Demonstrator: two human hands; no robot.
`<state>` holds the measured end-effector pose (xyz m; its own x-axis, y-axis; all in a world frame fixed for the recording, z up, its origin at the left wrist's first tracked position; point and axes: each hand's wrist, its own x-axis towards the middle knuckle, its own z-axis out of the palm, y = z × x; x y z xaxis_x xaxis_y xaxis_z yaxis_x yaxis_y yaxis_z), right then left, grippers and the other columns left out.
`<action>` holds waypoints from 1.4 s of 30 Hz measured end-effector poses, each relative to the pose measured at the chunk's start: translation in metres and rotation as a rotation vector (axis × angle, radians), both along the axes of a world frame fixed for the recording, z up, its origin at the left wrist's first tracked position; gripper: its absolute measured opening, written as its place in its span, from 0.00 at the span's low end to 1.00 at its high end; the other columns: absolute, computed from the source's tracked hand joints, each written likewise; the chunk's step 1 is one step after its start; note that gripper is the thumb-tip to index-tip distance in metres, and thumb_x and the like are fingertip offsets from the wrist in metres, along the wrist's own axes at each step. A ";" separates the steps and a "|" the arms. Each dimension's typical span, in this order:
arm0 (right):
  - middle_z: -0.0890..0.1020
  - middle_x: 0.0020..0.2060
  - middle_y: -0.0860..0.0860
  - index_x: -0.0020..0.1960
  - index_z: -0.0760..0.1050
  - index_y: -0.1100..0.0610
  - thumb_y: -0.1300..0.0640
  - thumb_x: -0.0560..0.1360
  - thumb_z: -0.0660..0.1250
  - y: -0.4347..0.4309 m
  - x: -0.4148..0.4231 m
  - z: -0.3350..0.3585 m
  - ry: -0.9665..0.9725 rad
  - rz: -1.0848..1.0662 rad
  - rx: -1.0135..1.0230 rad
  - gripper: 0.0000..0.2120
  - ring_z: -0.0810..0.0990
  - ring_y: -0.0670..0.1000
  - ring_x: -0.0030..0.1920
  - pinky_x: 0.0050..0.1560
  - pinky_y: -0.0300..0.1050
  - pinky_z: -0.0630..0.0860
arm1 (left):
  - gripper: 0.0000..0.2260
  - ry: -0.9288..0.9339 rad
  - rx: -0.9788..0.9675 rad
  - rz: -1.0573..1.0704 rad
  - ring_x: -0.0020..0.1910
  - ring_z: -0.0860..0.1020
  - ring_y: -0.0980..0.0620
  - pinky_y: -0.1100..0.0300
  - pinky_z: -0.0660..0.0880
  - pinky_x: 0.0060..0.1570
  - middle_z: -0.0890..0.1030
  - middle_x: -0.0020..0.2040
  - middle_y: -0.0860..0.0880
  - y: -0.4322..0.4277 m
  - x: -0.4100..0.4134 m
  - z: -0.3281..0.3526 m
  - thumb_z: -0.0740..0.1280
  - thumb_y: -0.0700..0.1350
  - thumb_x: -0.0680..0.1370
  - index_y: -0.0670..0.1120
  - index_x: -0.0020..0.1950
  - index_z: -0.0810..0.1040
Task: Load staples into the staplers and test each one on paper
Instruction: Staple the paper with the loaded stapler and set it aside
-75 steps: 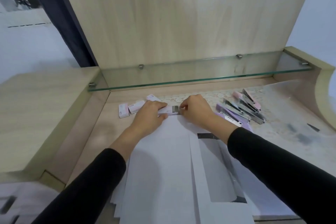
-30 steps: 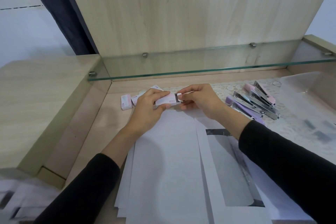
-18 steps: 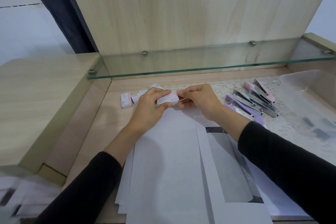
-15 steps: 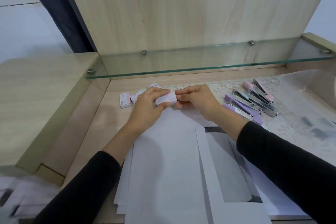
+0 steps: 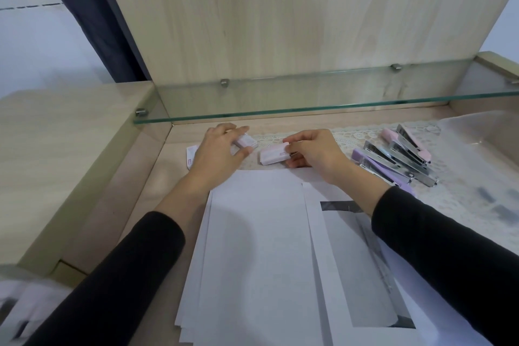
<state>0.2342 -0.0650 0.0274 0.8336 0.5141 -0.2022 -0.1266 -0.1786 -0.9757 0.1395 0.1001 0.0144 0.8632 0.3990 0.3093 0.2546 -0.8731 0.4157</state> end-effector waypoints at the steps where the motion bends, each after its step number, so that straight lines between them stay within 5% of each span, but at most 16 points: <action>1: 0.78 0.31 0.57 0.43 0.78 0.62 0.71 0.71 0.65 0.000 0.001 0.000 0.000 -0.006 -0.011 0.06 0.76 0.48 0.21 0.30 0.38 0.78 | 0.21 0.070 0.019 -0.009 0.67 0.63 0.46 0.56 0.61 0.64 0.69 0.68 0.46 0.002 0.002 -0.001 0.66 0.50 0.76 0.51 0.68 0.69; 11: 0.76 0.28 0.55 0.45 0.78 0.63 0.70 0.71 0.65 0.014 0.006 0.003 -0.177 -0.048 -0.176 0.05 0.72 0.42 0.16 0.19 0.33 0.71 | 0.15 0.124 0.009 -0.109 0.66 0.70 0.49 0.61 0.63 0.63 0.73 0.66 0.46 0.011 -0.006 0.004 0.67 0.37 0.74 0.46 0.61 0.77; 17: 0.80 0.38 0.56 0.42 0.80 0.61 0.68 0.73 0.63 0.016 -0.002 0.008 -0.252 -0.009 -0.196 0.08 0.77 0.49 0.29 0.38 0.43 0.80 | 0.19 0.189 0.045 -0.140 0.70 0.65 0.47 0.52 0.60 0.69 0.68 0.70 0.46 0.006 -0.011 0.009 0.61 0.31 0.75 0.46 0.62 0.76; 20: 0.79 0.38 0.55 0.41 0.79 0.61 0.67 0.74 0.63 -0.003 -0.004 0.016 -0.324 0.000 -0.194 0.08 0.76 0.52 0.35 0.45 0.49 0.79 | 0.16 0.118 0.029 -0.090 0.68 0.65 0.47 0.57 0.59 0.68 0.70 0.69 0.48 -0.006 -0.009 0.015 0.61 0.35 0.76 0.46 0.61 0.76; 25: 0.83 0.44 0.51 0.46 0.81 0.58 0.64 0.73 0.63 -0.066 0.012 0.035 -0.684 -0.102 -0.415 0.09 0.77 0.49 0.42 0.44 0.39 0.71 | 0.12 0.078 -0.003 -0.118 0.56 0.74 0.48 0.58 0.67 0.56 0.79 0.54 0.49 -0.061 0.001 0.033 0.65 0.49 0.75 0.48 0.57 0.78; 32: 0.83 0.49 0.54 0.51 0.81 0.55 0.66 0.69 0.63 -0.148 0.026 0.037 -0.768 -0.082 -0.777 0.14 0.79 0.54 0.50 0.45 0.39 0.70 | 0.32 0.332 0.026 -0.207 0.59 0.72 0.45 0.53 0.70 0.54 0.73 0.58 0.46 -0.185 0.010 0.035 0.60 0.69 0.69 0.49 0.65 0.69; 35: 0.81 0.53 0.55 0.57 0.78 0.54 0.66 0.68 0.65 -0.164 0.016 0.032 -0.807 0.008 -0.876 0.19 0.77 0.55 0.54 0.52 0.42 0.71 | 0.35 0.287 0.019 -0.177 0.60 0.67 0.43 0.52 0.68 0.55 0.68 0.60 0.44 -0.213 0.023 0.030 0.60 0.69 0.69 0.47 0.67 0.63; 42: 0.79 0.52 0.57 0.58 0.78 0.57 0.64 0.70 0.67 -0.175 0.013 0.024 -0.883 0.106 -0.856 0.16 0.76 0.56 0.51 0.46 0.39 0.67 | 0.27 0.300 0.172 -0.195 0.59 0.66 0.40 0.51 0.69 0.53 0.66 0.62 0.41 -0.224 0.038 0.013 0.62 0.62 0.73 0.48 0.67 0.66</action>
<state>0.2474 -0.2399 0.0517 0.8175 0.5663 0.1044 0.5703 -0.7710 -0.2833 0.1773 -0.1234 0.0271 0.9799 0.1830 0.0796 0.1652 -0.9676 0.1910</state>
